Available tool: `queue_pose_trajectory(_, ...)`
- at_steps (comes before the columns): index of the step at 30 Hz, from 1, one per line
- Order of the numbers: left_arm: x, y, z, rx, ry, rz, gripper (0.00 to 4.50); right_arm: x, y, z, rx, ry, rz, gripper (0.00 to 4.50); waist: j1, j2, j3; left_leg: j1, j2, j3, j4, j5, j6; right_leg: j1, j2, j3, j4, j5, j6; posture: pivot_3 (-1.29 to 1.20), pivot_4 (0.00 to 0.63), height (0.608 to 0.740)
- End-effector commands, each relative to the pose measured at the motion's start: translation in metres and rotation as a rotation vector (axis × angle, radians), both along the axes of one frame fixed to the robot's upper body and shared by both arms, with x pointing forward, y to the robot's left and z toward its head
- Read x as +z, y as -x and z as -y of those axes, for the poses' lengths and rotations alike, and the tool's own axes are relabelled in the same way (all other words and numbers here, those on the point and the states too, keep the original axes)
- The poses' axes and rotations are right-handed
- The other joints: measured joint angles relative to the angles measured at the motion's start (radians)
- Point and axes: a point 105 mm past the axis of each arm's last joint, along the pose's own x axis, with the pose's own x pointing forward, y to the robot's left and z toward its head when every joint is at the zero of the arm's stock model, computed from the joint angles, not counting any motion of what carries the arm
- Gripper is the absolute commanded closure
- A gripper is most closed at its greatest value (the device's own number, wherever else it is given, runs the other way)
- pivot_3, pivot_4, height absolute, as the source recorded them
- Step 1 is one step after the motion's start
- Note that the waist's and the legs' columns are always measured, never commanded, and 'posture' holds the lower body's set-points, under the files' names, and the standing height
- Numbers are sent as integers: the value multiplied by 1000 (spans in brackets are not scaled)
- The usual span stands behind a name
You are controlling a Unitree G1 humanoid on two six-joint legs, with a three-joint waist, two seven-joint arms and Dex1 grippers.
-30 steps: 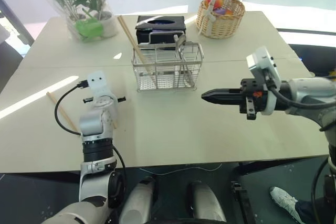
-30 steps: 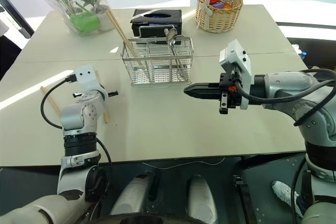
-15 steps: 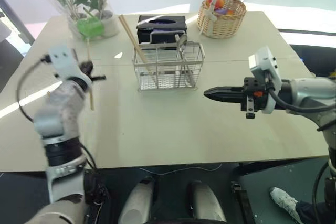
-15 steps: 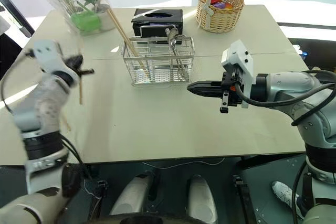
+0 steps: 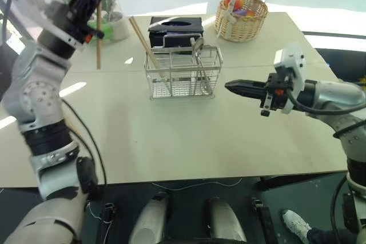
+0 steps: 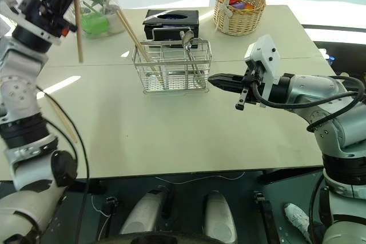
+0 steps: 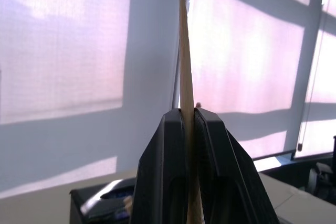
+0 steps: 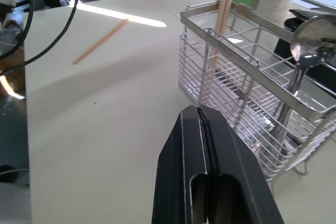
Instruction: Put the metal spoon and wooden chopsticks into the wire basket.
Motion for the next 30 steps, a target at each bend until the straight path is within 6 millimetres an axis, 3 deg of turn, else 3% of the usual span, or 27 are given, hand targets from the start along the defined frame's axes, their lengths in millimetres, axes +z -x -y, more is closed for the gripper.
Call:
queue_pose_trajectory(1, 8, -5, 14, -42, 52, 76, 4448, 13, 3, -2, -9, -23, 74, 4500, 0, 0, 0, 0, 0, 0, 0, 0, 0, 0, 0, 0, 0, 0, 0, 0, 150, 740)
queue_pose_trajectory(14, -32, -41, 42, 33, 178, 79, 4448, 14, 8, -5, -43, -64, 91, 4500, 0, 0, 0, 0, 0, 0, 2, 0, 1, 0, 0, 0, 1, 1, 1, 0, 150, 740)
queue_pose_trajectory(30, -17, -46, 59, 10, 224, 119, 4448, 13, 10, -10, -54, -100, 87, 4500, 0, 0, 0, -4, -1, -2, 8, -1, 2, 1, 1, -1, 1, 4, 7, 0, 150, 740)
